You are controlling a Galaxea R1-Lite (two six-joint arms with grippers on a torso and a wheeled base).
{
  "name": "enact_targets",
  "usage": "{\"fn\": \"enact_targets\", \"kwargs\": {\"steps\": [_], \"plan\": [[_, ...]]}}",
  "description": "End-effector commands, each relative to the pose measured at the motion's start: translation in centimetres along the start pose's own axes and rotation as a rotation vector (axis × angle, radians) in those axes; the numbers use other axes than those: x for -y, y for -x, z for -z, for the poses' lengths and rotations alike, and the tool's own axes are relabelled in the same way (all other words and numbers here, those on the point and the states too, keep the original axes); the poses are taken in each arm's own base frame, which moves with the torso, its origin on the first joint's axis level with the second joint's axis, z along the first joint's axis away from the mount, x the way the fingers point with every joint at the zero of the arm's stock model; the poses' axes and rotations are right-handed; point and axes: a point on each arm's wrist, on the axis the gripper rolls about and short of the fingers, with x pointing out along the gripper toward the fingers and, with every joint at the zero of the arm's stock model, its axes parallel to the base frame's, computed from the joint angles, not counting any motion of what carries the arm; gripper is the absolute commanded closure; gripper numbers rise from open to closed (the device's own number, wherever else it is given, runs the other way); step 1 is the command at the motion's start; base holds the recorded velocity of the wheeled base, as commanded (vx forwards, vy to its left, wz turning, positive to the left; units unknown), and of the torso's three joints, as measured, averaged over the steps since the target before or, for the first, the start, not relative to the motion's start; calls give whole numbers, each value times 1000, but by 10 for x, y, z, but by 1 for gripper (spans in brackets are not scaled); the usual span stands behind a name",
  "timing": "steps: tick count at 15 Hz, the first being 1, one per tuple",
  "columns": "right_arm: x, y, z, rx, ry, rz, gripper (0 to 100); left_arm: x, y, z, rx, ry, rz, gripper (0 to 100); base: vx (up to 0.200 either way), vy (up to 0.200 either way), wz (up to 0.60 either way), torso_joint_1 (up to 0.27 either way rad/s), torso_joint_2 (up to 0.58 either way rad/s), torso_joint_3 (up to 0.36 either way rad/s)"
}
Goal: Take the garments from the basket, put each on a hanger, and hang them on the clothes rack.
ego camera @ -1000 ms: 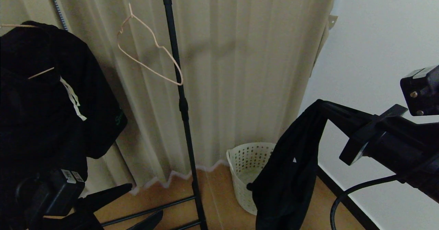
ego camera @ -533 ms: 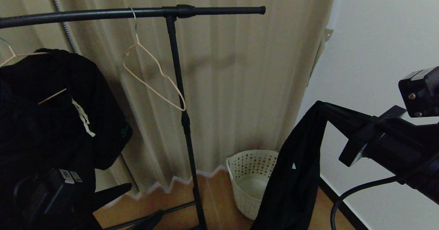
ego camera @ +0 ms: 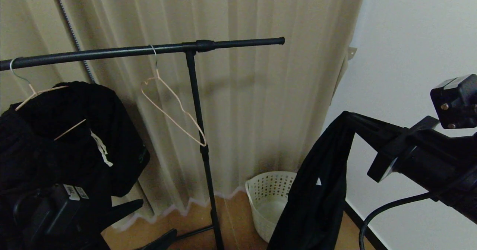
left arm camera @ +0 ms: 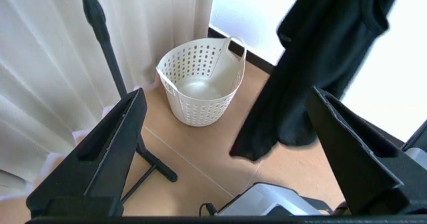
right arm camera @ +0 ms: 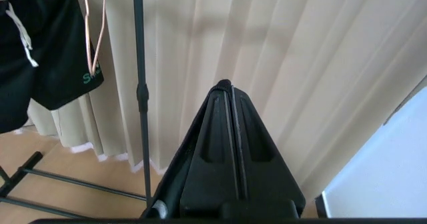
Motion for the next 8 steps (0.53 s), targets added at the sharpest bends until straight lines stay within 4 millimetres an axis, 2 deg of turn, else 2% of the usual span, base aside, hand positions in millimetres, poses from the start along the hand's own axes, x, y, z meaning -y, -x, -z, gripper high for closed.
{"fn": "enact_targets", "kwargs": {"steps": [1,6,8], "plan": [[0,0,1,-4,1,-1,100,0,0,0,-3,-1,2,0,0,0,0,154,-373,-212],[-1,-1,2,-9,4,-2,100,0,0,0,-3,1,2,0,0,0,0,36,-80,-46],[-1,0,4,-16,5,-3,100,0,0,0,-5,-1,2,0,0,0,600,7,-10,5]]}}
